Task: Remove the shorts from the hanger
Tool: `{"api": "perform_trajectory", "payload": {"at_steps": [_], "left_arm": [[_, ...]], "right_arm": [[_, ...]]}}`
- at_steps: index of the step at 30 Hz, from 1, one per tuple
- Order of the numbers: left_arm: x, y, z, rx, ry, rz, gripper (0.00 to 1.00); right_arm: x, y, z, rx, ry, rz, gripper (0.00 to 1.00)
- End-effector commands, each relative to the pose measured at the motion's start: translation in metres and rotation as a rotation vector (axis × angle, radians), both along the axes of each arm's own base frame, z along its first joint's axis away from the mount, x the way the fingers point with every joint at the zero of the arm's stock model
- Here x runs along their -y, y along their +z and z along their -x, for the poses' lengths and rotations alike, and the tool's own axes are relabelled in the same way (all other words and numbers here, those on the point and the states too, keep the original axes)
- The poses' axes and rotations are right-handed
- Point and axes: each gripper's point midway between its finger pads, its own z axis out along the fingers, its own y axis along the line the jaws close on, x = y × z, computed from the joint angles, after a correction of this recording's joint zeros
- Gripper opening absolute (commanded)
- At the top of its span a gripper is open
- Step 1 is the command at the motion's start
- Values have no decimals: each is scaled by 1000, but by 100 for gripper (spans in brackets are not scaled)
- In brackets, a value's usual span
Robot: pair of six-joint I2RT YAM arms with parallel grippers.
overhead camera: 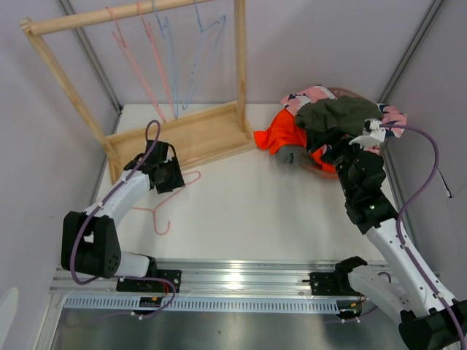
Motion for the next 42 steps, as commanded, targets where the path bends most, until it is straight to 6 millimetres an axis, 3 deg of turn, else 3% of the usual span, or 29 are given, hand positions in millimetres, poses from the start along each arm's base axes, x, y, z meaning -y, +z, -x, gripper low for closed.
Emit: {"api": "perform_trajectory", "payload": {"at_steps": [1, 4, 6, 7, 13, 25, 33, 39, 42], "left_arm": [[1, -4, -23, 35, 69, -35, 52], [-12, -19, -36, 31, 120, -127, 51], [-21, -28, -41, 25, 152, -175, 43], [-21, -40, -40, -1, 151, -181, 43], [-22, -66, -37, -38, 155, -200, 42], [-28, -75, -42, -1, 181, -189, 47], [-31, -55, -49, 92, 226, -157, 42], [-29, -75, -46, 7, 217, -145, 41], [-27, -80, -47, -15, 211, -139, 35]], "right_arm": [[-19, -8, 16, -17, 77, -38, 99], [-29, -8, 23, -21, 115, -24, 99], [-32, -10, 26, -24, 128, -8, 99], [-33, -17, 28, -52, 137, 6, 99], [-29, -22, 38, -50, 137, 16, 99], [-25, -39, 48, -84, 140, 18, 99], [-25, -44, 50, -87, 144, 11, 99], [-25, -44, 50, -85, 149, 12, 99], [-24, -45, 52, -84, 149, 16, 99]]}}
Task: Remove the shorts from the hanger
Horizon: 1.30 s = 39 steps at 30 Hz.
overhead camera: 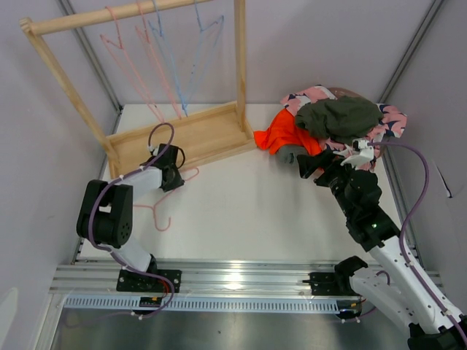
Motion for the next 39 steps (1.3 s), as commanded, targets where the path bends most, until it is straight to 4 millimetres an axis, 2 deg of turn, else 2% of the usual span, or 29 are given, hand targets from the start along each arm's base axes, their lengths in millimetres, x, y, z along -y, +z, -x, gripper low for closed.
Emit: {"api": "perform_trajectory", "payload": {"at_steps": [1, 4, 7, 8, 10, 11, 13, 14, 15, 16, 18, 19, 21, 22, 23, 24, 25, 26, 27, 28, 29, 30, 31, 32, 34, 35, 39], "left_arm": [[3, -9, -4, -22, 10, 21, 35], [13, -16, -1, -64, -10, 67, 31], [41, -14, 8, -76, -84, 78, 30], [61, -14, 15, -76, -135, 80, 30], [83, -13, 26, -82, -187, 82, 30], [109, -14, 39, -90, -262, 83, 31], [134, -16, 56, -109, -326, 100, 32], [155, -21, 76, -130, -392, 118, 33], [164, -25, 90, -139, -422, 142, 34], [182, -30, 119, -180, -503, 178, 35], [194, -29, 150, -203, -559, 209, 38], [200, -32, 177, -227, -620, 207, 39], [211, -26, 204, -249, -660, 264, 42], [216, -22, 237, -289, -735, 317, 43], [225, -15, 252, -300, -752, 371, 44], [226, -13, 269, -318, -781, 390, 46], [234, -1, 294, -325, -846, 413, 46], [227, 1, 308, -349, -866, 380, 48], [229, 9, 318, -346, -891, 380, 49], [229, 15, 339, -360, -935, 382, 50], [229, 29, 346, -340, -953, 392, 51], [227, 36, 358, -337, -987, 391, 52], [225, 44, 360, -321, -980, 395, 53], [226, 63, 356, -268, -978, 403, 54], [215, 71, 347, -213, -943, 365, 56], [216, 85, 333, -133, -905, 373, 57], [211, 101, 314, -40, -747, 416, 58]], "right_arm": [[-1, 8, 4, 28, 11, -16, 99], [1, 8, 6, 29, 7, -18, 99], [3, 8, 8, 29, 0, -16, 99], [5, 8, 9, 29, -5, -16, 99], [8, 9, 12, 32, -12, -15, 99], [9, 10, 13, 33, -18, -13, 99], [14, 12, 18, 33, -27, -13, 99], [16, 12, 20, 31, -32, -10, 99], [20, 13, 25, 31, -39, -3, 99], [23, 17, 28, 35, -48, -1, 99], [33, 19, 37, 35, -71, 12, 99], [37, 25, 40, 44, -81, 11, 100], [43, 25, 47, 36, -96, 20, 99], [47, 31, 52, 51, -103, 9, 99], [48, 31, 54, 49, -105, 6, 99], [49, 29, 56, 42, -108, -4, 99], [50, 31, 59, 47, -109, -16, 99], [50, 29, 61, 41, -108, -21, 99], [51, 29, 61, 36, -110, -38, 99], [50, 29, 63, 36, -104, -47, 99], [50, 29, 65, 37, -103, -55, 99], [50, 30, 66, 39, -102, -62, 99], [49, 31, 67, 40, -97, -75, 99], [50, 33, 68, 48, -96, -84, 99], [51, 36, 69, 53, -102, -89, 99], [51, 37, 69, 55, -100, -90, 99], [50, 41, 71, 61, -92, -94, 99]]}}
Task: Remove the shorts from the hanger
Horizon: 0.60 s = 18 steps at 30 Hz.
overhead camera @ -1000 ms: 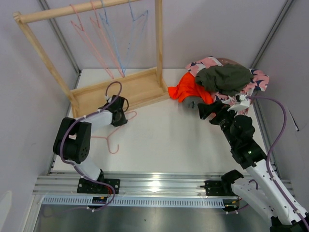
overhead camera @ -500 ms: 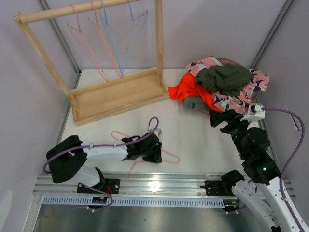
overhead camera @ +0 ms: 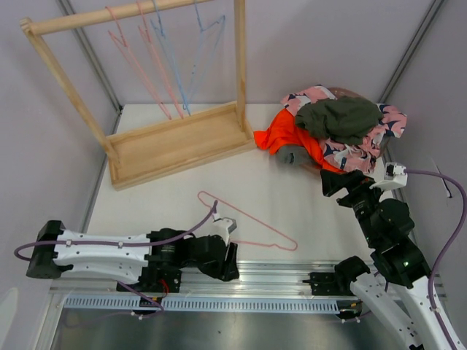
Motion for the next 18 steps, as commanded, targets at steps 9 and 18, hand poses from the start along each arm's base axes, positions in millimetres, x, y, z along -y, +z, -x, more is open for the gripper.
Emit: {"api": "perform_trajectory", "payload": {"at_steps": [9, 18], "left_arm": [[-1, -20, -51, 71, 350, -58, 60], [-50, -66, -76, 80, 480, -172, 56]], "right_arm": [[3, 24, 10, 49, 10, -26, 99], [10, 28, 22, 60, 5, -16, 99]]}}
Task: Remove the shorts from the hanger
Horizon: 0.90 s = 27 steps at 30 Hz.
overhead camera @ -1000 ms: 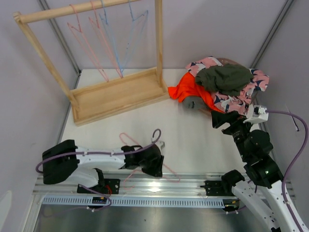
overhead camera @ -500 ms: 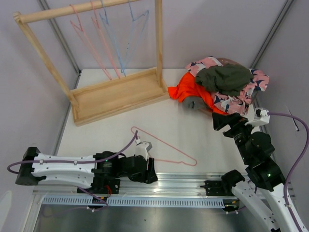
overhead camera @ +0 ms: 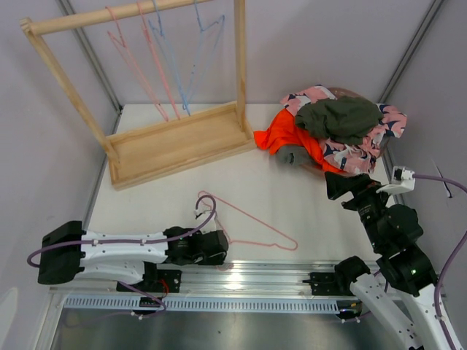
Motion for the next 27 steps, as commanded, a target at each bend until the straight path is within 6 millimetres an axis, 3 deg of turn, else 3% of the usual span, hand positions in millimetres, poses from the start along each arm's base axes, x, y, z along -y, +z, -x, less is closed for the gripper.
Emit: {"api": "perform_trajectory", "payload": {"at_steps": [1, 7, 16, 22, 25, 27], "left_arm": [[-17, 5, -12, 55, 76, 40, 56], [-30, -9, -5, 15, 93, 20, 57], [-14, -29, 11, -74, 54, 90, 54], [2, -28, 9, -71, 11, 94, 50], [11, -29, 7, -70, -8, 84, 42], [15, -29, 6, -66, -15, 85, 29]], "right_arm": [[6, 17, 11, 41, 0, -4, 99], [5, 12, 7, 38, -7, -1, 99], [5, 4, 4, 27, -12, 14, 100], [4, -6, 3, 17, -12, 13, 99], [4, -7, 2, 16, -10, 15, 99], [4, -7, 3, 18, -12, 17, 99]]}}
